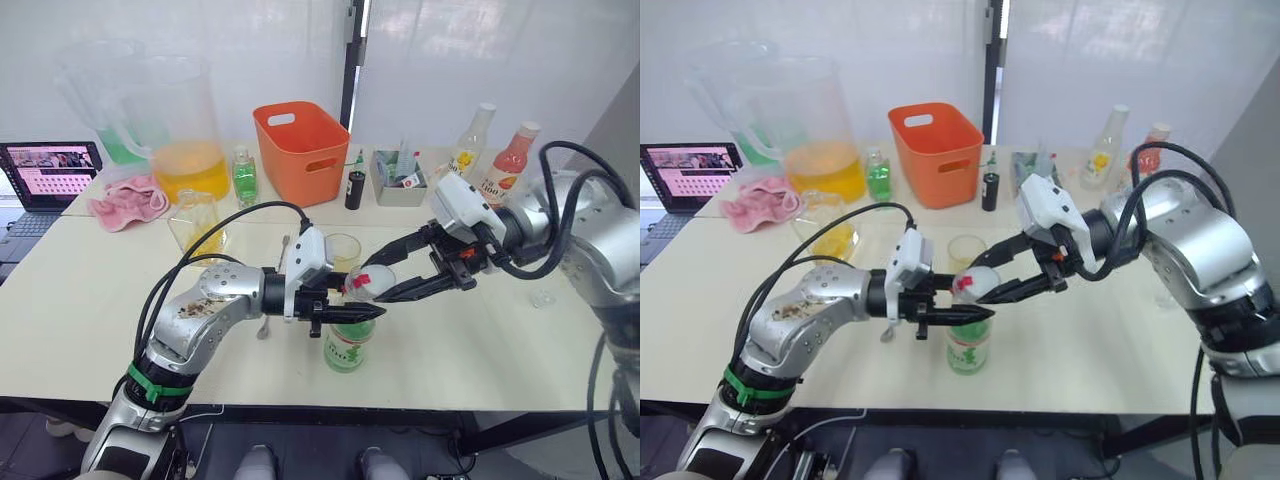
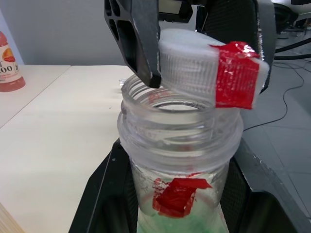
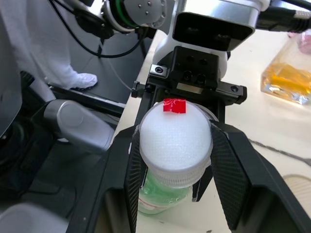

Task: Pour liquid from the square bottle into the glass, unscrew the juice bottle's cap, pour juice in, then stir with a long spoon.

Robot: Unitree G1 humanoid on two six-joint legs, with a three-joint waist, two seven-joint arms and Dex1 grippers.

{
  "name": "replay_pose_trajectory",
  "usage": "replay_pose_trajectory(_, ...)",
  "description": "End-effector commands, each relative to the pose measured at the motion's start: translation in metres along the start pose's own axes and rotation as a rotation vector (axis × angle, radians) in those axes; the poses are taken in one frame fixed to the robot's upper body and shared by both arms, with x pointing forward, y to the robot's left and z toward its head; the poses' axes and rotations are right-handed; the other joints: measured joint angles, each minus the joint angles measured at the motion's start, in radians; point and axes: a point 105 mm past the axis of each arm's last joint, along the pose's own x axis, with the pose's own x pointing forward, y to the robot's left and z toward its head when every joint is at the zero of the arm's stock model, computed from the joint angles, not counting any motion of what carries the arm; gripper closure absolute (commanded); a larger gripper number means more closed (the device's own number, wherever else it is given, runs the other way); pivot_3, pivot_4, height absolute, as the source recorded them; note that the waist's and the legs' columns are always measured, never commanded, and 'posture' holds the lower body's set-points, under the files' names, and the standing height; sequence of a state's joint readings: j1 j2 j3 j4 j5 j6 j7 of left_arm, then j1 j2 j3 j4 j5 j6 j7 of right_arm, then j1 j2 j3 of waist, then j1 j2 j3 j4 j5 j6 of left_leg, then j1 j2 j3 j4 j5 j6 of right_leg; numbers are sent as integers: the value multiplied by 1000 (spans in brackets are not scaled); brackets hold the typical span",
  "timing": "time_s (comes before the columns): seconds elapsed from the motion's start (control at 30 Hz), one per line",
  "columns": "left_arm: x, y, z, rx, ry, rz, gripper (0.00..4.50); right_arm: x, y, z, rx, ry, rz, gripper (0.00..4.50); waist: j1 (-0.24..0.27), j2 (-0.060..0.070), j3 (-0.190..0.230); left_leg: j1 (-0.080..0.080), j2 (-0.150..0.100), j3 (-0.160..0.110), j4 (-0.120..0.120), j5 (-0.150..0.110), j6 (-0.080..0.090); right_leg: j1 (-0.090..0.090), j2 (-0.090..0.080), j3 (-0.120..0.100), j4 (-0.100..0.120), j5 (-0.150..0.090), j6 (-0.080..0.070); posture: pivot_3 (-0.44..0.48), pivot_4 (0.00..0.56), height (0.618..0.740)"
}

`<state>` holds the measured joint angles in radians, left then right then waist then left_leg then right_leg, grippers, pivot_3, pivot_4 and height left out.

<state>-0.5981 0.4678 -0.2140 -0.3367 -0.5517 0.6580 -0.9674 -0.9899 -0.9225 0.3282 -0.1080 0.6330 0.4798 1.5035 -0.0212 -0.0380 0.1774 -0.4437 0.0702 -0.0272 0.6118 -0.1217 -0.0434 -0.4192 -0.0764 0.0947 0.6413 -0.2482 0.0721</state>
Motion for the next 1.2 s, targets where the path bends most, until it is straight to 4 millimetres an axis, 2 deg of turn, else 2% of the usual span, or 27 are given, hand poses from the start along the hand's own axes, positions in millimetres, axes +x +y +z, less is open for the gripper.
replay_pose_trajectory(0.03,-10,8,-7,-17,35,68,2934,6,2,-25,68,82,71,2945,0,0,-1,0,0,0,0,0,0,0,0,0,0,0,0,0,150,703)
replay_pose_trajectory(0.2,-15,10,-9,-18,34,78,2935,4,-3,-13,37,50,58,2945,-6,0,-2,2,0,0,0,0,0,0,0,0,2,0,0,0,150,703)
replay_pose_trajectory(0.43,-16,9,-11,-23,31,65,2935,-13,-5,17,18,-28,-18,2945,-13,0,-1,2,0,0,0,0,0,-1,0,0,3,0,-1,0,150,703)
replay_pose_trajectory(0.57,-15,8,-11,-24,22,50,2935,-33,-14,36,47,-102,-175,2945,-15,0,-1,1,0,0,-1,0,0,-2,0,0,4,0,-1,0,150,703)
replay_pose_trajectory(0.7,-13,7,-10,-33,9,35,2935,-53,-14,39,76,-100,-319,2945,-15,0,-1,1,0,0,-1,0,0,-2,0,0,4,0,-1,0,150,703)
replay_pose_trajectory(0.9,-11,5,-11,-38,6,12,2935,-84,-8,23,171,-66,-540,2945,-13,0,-1,0,0,0,-1,0,0,-2,0,0,2,0,-1,0,150,703)
replay_pose_trajectory(1.0,0,0,-7,-34,-2,-10,2935,-108,-3,6,249,-36,-705,2945,-10,0,-1,0,0,0,-2,0,0,-2,0,1,2,-1,-1,0,150,703)
replay_pose_trajectory(1.2,8,-4,-2,-34,-10,-31,2935,-145,12,-34,385,37,-1009,2945,7,0,-1,-1,-1,0,0,0,0,-2,0,1,1,0,0,0,150,703)
